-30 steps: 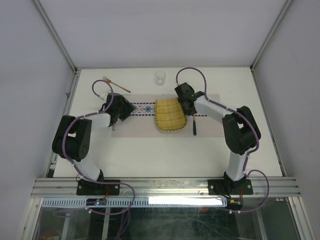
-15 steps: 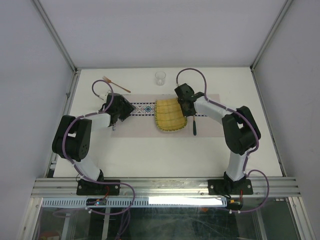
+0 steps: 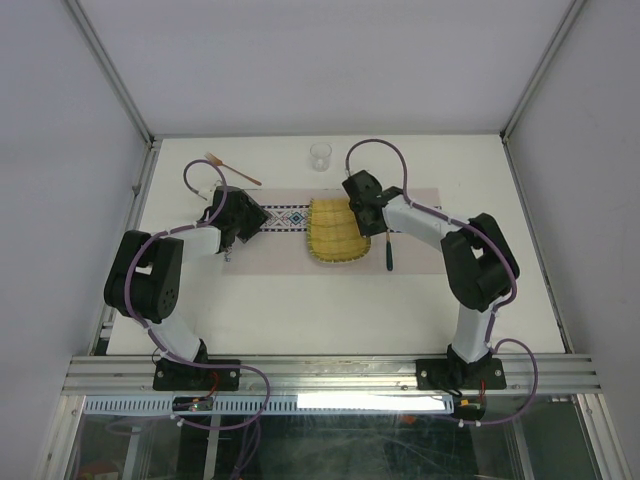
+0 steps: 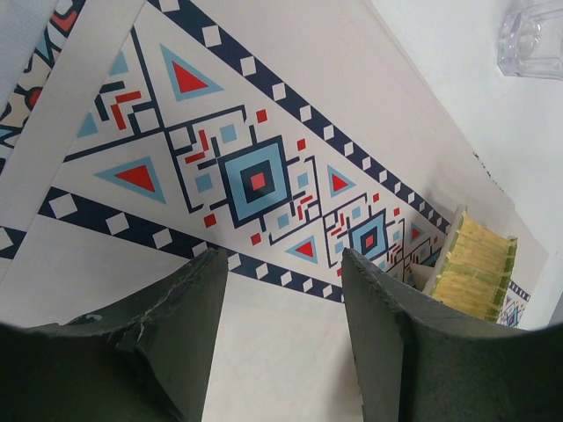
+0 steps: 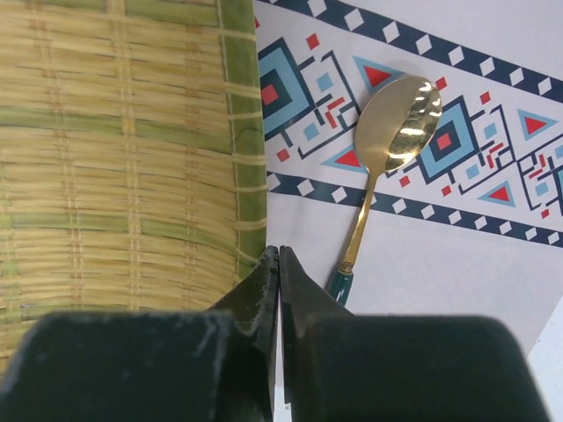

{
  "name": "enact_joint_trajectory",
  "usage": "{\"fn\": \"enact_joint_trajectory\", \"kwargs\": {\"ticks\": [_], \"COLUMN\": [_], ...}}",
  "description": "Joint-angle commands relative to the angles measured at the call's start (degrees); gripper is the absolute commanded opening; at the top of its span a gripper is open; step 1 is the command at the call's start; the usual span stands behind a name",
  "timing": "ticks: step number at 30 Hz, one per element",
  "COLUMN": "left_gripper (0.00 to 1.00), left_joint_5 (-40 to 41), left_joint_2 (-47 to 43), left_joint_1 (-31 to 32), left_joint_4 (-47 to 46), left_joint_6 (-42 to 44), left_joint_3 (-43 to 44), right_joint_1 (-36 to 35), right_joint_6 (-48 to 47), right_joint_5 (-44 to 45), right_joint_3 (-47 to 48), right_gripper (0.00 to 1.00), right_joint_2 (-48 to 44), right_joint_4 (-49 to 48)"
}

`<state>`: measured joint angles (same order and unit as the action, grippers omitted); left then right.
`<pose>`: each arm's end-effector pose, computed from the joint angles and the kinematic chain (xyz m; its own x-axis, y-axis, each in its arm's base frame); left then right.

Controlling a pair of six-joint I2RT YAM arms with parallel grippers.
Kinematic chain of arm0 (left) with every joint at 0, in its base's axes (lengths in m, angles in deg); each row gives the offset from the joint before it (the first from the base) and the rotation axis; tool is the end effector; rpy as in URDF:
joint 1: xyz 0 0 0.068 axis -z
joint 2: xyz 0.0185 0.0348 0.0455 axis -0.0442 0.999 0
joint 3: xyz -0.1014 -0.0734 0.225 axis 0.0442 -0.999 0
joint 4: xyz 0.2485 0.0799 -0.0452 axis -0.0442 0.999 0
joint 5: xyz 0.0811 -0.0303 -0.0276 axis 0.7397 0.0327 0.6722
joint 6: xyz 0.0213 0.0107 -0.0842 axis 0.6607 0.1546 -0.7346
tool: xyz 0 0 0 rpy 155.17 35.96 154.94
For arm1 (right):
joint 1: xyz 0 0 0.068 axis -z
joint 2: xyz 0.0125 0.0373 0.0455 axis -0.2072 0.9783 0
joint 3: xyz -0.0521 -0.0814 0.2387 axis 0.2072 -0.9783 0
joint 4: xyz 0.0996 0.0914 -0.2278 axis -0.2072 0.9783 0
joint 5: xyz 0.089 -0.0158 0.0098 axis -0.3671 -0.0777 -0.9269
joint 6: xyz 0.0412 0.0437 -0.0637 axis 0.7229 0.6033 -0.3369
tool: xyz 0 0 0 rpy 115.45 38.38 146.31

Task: Set the dinner table for one person
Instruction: Adjust the plate on the napkin.

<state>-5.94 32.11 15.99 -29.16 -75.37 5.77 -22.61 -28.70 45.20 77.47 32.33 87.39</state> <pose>0.3543 -0.0829 0.1003 -0.5861 -0.6825 -0.4366 -0.4195 0.7166 -0.5572 0.3419 0.2048 0.1405 -0.8032 -0.3554 -0.4781 -0.2853 0.9340 -0.2151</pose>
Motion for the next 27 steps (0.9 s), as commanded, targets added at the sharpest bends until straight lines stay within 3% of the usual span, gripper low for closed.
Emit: {"fn": "enact_joint_trajectory", "kwargs": {"ticks": [1, 17, 27], "left_gripper": [0.56, 0.57, 0.56], "left_joint_5": [0.8, 0.4, -2.3], "left_joint_2": [-2.7, -2.5, 4.9], "left_joint_1": [-0.2, -0.2, 0.3], "left_joint_4": [-1.6, -1.3, -3.9], "left_joint_6": [0.8, 0.8, 0.2], "left_joint_3": [1.3, 2.1, 8.3], "right_joint_1": [-1.4, -1.2, -0.7], "right_joint_6": [1.8, -0.2, -0.8], "right_joint_5": [-0.1, 4.5, 3.9], "right_joint_3": [0.5, 1.7, 2.0], "right_gripper": [0.00, 0.00, 0.00], "right_joint_2": [-1.4, -1.4, -0.6], "right_joint_4": [-1.0, 0.8, 0.1]}}
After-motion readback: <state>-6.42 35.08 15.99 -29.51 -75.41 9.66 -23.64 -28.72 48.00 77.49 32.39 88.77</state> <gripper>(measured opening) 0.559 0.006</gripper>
